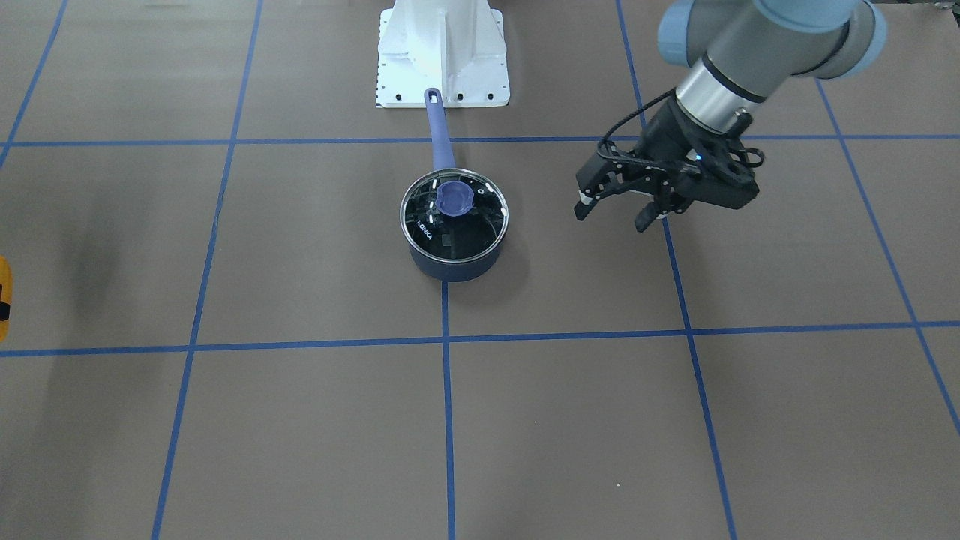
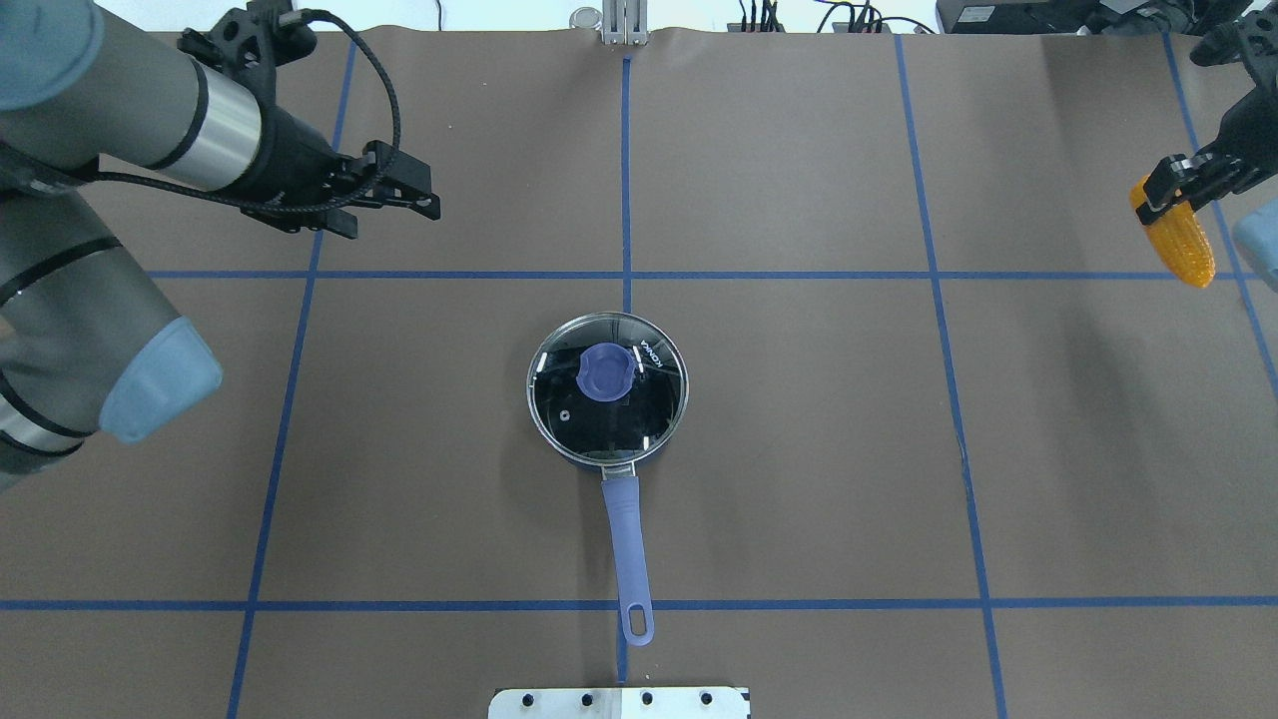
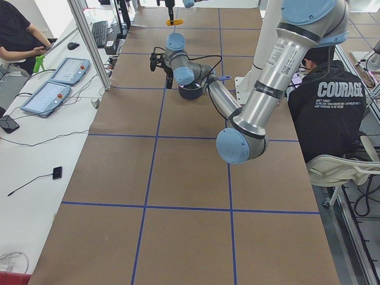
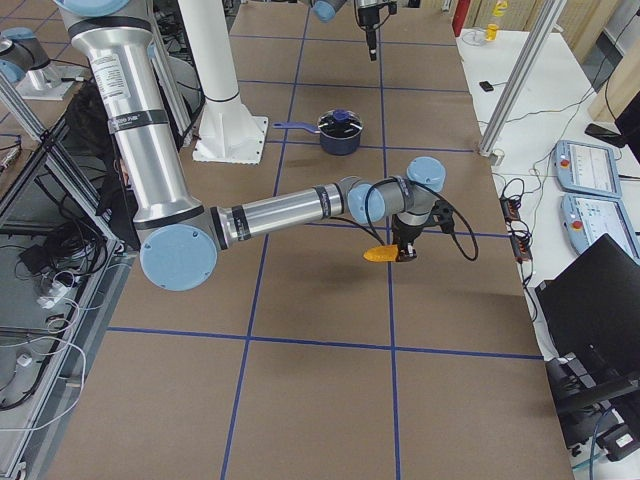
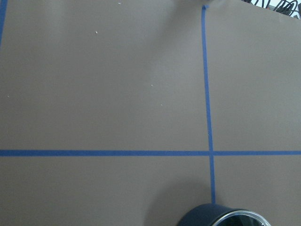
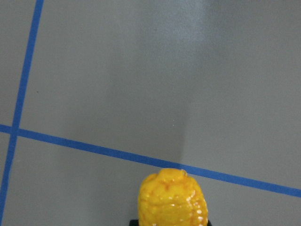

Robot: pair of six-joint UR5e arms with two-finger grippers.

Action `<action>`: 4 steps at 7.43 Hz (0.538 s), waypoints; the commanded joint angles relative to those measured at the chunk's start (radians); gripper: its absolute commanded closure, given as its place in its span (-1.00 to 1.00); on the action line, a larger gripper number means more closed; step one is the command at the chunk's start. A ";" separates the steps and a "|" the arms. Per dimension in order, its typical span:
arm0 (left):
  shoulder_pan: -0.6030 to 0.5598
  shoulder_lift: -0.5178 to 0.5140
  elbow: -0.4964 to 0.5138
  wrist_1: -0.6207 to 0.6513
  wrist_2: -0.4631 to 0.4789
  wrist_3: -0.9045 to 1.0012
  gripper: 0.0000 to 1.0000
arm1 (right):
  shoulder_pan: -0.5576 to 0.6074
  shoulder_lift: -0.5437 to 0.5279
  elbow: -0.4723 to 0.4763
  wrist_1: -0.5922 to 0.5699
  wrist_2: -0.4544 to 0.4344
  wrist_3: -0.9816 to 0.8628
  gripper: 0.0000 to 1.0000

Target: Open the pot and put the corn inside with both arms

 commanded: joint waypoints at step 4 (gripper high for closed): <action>0.320 -0.157 -0.102 0.275 0.291 -0.154 -0.95 | 0.008 0.085 -0.008 -0.091 0.012 0.002 0.09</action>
